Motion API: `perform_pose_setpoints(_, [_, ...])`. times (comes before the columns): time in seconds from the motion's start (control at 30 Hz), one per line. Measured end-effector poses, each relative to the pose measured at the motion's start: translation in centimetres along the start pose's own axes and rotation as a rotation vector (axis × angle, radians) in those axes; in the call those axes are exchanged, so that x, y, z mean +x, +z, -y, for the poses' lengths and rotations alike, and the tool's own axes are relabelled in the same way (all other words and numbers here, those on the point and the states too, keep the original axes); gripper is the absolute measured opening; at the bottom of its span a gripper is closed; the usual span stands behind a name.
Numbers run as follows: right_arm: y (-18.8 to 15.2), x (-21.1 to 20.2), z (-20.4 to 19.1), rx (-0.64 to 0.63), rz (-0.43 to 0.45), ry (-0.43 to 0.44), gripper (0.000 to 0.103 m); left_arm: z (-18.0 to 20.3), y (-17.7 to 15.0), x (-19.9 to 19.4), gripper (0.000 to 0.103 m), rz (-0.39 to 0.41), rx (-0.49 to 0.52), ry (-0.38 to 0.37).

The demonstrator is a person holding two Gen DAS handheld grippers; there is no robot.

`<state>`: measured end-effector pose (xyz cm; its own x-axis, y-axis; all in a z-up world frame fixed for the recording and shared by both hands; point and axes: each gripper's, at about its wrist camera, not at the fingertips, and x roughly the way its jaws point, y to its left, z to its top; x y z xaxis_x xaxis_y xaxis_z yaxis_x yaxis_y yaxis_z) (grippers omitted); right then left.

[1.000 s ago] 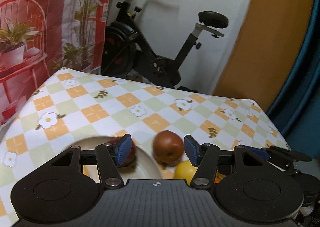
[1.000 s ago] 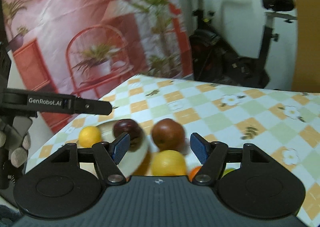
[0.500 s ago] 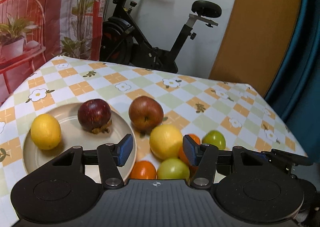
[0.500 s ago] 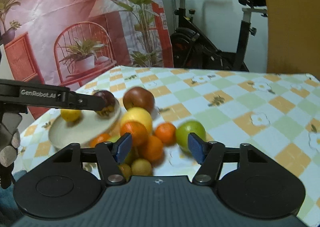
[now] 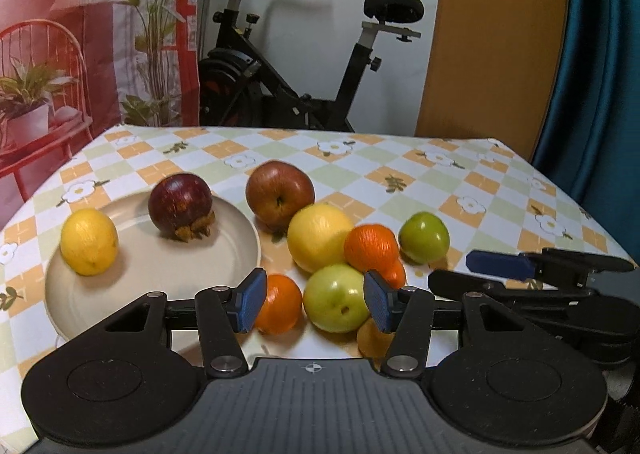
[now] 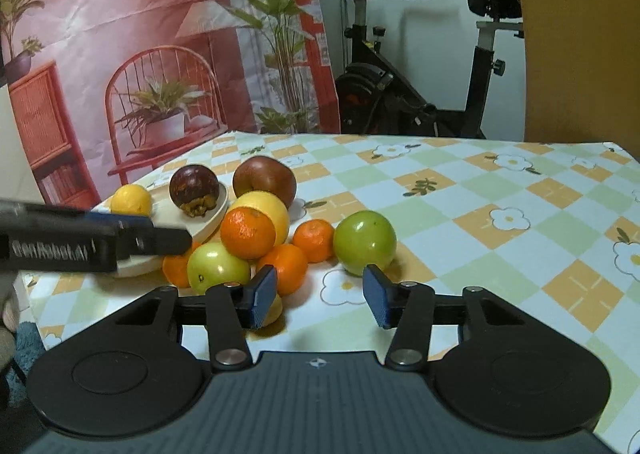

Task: Organize fruits
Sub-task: 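Withdraw the left gripper from the plate back over the fruits, then move the left gripper to the small brown kiwi and close around it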

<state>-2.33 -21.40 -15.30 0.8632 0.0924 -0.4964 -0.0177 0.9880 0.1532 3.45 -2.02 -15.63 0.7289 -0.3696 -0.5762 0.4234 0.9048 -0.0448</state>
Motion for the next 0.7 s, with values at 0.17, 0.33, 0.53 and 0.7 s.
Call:
perform_pose_setpoints(0.17, [-0.2,0.0,0.2,0.004,0.002,0.014,0.051,0.0,-0.4,0.0,0.056,0.0,0.011,-0.007])
perform_pose_setpoints(0.33, [-0.2,0.1,0.8,0.038,-0.008,0.025,0.051,0.6,-0.7,0.1,0.056,-0.004,0.04,-0.026])
perform_pose_setpoints(0.53, [-0.2,0.1,1.2,0.068,-0.017,0.038,0.051,0.7,-1.0,0.2,0.056,-0.017,0.052,-0.042])
perform_pose_setpoints(0.7, [-0.2,0.2,1.1,0.068,-0.025,0.041,0.051,0.7,-1.1,0.4,0.056,-0.028,0.05,-0.047])
